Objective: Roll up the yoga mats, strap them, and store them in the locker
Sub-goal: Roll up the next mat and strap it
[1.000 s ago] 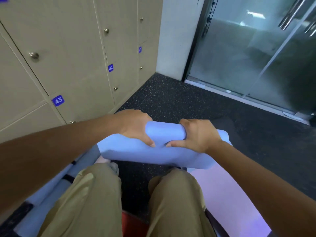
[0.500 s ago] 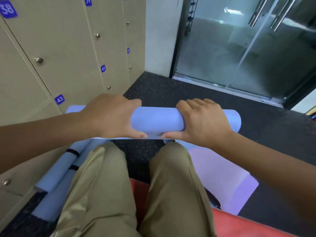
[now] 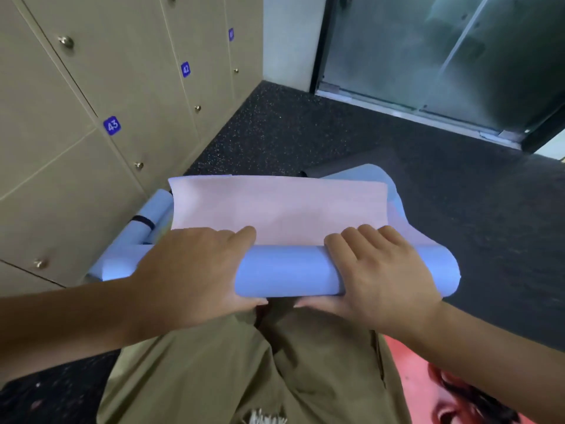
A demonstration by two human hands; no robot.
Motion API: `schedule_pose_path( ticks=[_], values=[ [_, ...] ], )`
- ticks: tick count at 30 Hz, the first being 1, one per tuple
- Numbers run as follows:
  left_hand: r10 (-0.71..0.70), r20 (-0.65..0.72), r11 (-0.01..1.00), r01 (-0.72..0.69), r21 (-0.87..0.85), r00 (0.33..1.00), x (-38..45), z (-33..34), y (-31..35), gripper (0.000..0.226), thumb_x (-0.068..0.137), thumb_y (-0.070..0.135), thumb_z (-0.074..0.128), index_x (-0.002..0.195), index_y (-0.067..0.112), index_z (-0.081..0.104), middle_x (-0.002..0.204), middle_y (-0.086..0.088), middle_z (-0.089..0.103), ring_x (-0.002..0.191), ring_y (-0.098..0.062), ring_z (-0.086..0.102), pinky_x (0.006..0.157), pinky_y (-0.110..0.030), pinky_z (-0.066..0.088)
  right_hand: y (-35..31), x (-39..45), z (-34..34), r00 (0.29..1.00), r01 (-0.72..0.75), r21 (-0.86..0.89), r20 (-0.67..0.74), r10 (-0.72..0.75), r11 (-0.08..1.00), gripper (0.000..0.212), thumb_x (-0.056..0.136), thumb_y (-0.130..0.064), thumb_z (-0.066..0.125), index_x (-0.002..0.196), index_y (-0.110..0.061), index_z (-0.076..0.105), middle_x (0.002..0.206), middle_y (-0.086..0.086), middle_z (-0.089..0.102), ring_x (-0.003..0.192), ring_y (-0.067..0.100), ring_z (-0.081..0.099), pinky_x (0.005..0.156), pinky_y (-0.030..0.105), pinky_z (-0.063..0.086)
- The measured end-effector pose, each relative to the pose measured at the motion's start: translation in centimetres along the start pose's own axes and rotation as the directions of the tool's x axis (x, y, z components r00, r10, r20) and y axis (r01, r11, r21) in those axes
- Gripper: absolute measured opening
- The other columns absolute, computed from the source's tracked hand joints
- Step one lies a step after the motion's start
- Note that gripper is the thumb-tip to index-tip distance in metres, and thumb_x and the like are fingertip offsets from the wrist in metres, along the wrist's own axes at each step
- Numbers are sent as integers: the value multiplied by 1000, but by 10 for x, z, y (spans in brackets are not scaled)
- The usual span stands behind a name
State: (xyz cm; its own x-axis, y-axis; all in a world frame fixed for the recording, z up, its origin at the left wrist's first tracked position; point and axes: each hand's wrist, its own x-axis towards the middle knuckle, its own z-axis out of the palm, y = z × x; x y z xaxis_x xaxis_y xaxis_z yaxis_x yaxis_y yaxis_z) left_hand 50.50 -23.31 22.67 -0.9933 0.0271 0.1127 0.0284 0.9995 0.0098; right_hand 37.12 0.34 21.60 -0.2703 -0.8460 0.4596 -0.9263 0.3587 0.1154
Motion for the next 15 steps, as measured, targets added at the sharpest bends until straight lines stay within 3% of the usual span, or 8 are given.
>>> schedule_pose_path(
  ticks=[3, 6, 8, 11, 13, 15],
  values=[
    [26, 42, 995, -22, -102, 999, -15, 24, 5, 63, 61, 80, 59, 90, 25, 49, 51, 8, 44, 41, -16, 41, 36, -26, 19, -9, -17, 20, 995, -23, 70, 99, 16, 997, 75, 81, -86, 52, 84, -12, 59, 68, 3, 49, 60, 28, 46, 56, 41, 41],
    [136, -38, 980, -140, -142, 990, -14, 36, 2, 57, 75, 75, 56, 91, 21, 55, 71, 5, 50, 59, -20, 47, 48, -32, 39, -9, -24, 33, 986, -48, 112, 165, 29, 993, 76, 78, -89, 51, 86, -13, 60, 68, 1, 50, 59, 27, 48, 56, 39, 42],
    [170, -43, 979, -174, -103, 984, -11, 36, 0, 61, 80, 79, 50, 88, 19, 55, 84, 2, 48, 68, -20, 44, 54, -32, 35, -7, -21, 35, 975, -68, 132, 217, 39, 989, 77, 75, -91, 49, 86, -15, 59, 66, -1, 51, 58, 25, 49, 56, 37, 41],
    [141, -7, 982, -141, -124, 990, -7, 39, -6, 66, 77, 83, 51, 84, 18, 56, 87, 5, 39, 70, -15, 39, 56, -28, 25, -1, -8, 33, 937, -107, 140, 346, 53, 984, 78, 69, -97, 44, 85, -22, 57, 64, -6, 53, 56, 20, 49, 55, 33, 36],
    [120, 48, 967, -105, -232, 992, -2, 43, -12, 67, 74, 86, 54, 80, 19, 52, 84, 9, 32, 71, -12, 36, 55, -27, 28, 2, 4, 29, 875, -160, 157, 480, 66, 975, 77, 66, -99, 44, 88, -26, 53, 70, -10, 56, 62, 17, 50, 60, 33, 34],
    [86, 166, 936, -23, -351, 982, 5, 44, -18, 71, 67, 91, 56, 78, 21, 48, 84, 12, 31, 76, -10, 38, 60, -25, 33, 6, 11, 27, 825, -187, 187, 563, 51, 964, 71, 65, -98, 49, 85, -30, 43, 71, -15, 46, 67, 15, 46, 62, 33, 32]
  ],
)
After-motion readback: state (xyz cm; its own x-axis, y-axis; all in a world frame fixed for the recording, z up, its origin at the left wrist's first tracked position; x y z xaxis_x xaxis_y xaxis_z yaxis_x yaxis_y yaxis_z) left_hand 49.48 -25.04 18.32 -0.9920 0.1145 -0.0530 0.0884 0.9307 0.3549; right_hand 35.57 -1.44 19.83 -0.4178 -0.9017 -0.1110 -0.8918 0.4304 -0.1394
